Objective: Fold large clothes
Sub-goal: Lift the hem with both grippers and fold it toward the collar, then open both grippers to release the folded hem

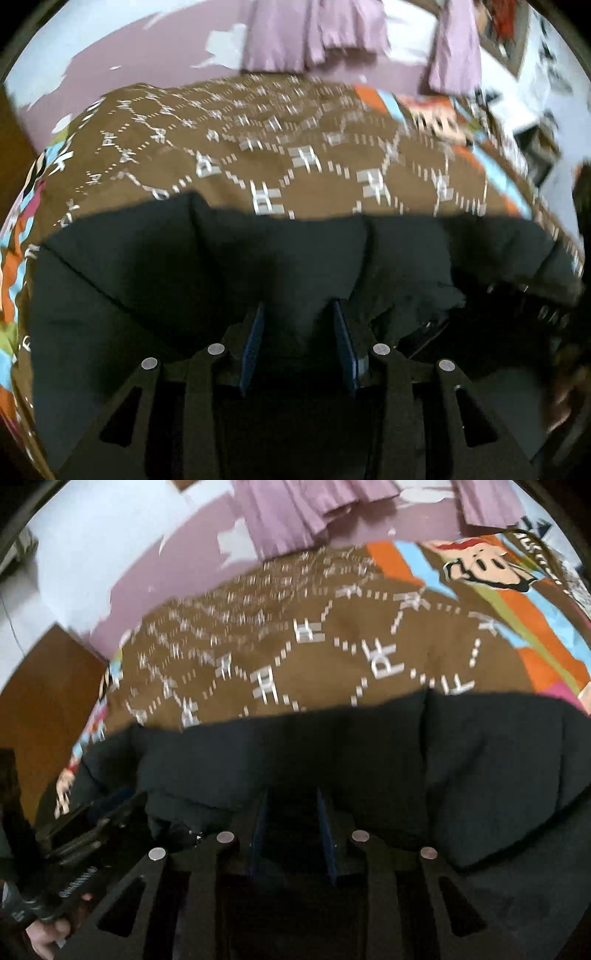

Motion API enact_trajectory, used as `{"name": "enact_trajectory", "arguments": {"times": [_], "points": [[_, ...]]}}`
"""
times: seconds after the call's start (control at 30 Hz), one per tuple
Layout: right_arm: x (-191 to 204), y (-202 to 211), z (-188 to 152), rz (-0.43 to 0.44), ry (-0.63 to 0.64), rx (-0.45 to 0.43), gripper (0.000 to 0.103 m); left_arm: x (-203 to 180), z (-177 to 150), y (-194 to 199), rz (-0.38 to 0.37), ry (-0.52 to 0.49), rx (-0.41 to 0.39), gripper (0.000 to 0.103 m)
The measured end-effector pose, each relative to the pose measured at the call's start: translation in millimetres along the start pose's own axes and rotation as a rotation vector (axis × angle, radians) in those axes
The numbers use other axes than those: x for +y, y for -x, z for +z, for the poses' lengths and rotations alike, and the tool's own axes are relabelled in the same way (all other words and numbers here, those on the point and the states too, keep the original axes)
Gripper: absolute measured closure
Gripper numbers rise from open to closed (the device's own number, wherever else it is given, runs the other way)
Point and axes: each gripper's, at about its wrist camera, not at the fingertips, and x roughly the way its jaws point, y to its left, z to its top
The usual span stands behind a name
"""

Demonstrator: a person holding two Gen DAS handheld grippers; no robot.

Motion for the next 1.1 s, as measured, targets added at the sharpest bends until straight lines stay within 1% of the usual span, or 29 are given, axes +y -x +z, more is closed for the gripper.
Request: {"name": "enact_trajectory", "arguments": {"times": [0.13, 0.17, 0.27, 0.43, 0.5, 0.6, 0.67, 0.73, 0.8, 0.87, 0.93, 0.97, 1.0, 1.03, 1.07, 1.1], "points": [[-6, -15, -9, -0.021, 0.061, 0.125, 0.088, 0, -14, -17, 0.005, -0.054, 0.093, 0.069], [-7, -18, -11, -0.026, 0.068, 0.142, 0.088, -1, -16, -19, 0.012, -0.065, 0.11, 0.069], [-11, -26, -17, -0.03, 0.065, 0.154, 0.089, -6, -21, -26, 0.041, -0.096, 0.133, 0.069], [-9, -30, -26, -0.06, 0.078, 0.135, 0.09, -8, -27, -29, 0.067, -0.1, 0.113, 0.069], [-6, -30, -27, -0.066, 0.085, 0.113, 0.09, -8, -29, -25, 0.064, -0.098, 0.081, 0.069], [-7, -21, -33, -0.05, 0.089, 0.051, 0.089, -6, -32, -13, 0.034, -0.083, 0.02, 0.069], [-7, -9, -36, -0.028, 0.093, 0.024, 0.087, -2, -30, -5, 0.005, -0.053, -0.005, 0.065], [-8, 4, -37, 0.006, 0.078, -0.004, 0.081, 2, -29, 4, -0.024, -0.021, -0.02, 0.061], [-10, 16, -38, 0.02, 0.058, -0.044, 0.076, 2, -28, 16, -0.034, 0.031, -0.041, 0.059], [-13, 29, -41, 0.027, 0.038, -0.082, 0.07, 8, -25, 27, -0.063, 0.105, -0.057, 0.049], [-12, 39, -43, 0.045, 0.023, -0.102, 0.056, 14, -24, 36, -0.117, 0.181, -0.064, 0.045], [-11, 44, -45, 0.05, 0.02, -0.109, 0.054, 15, -21, 41, -0.13, 0.2, -0.064, 0.044], [-10, 49, -46, 0.046, 0.021, -0.118, 0.049, 17, -19, 47, -0.135, 0.221, -0.07, 0.044], [-4, 50, -43, 0.04, 0.02, -0.123, 0.047, 20, -17, 55, -0.135, 0.239, -0.083, 0.042], [-1, 56, -44, 0.035, 0.025, -0.134, 0.041, 22, -16, 64, -0.134, 0.256, -0.101, 0.04], [2, 63, -45, 0.03, 0.03, -0.148, 0.036, 24, -15, 73, -0.136, 0.272, -0.118, 0.03]]}}
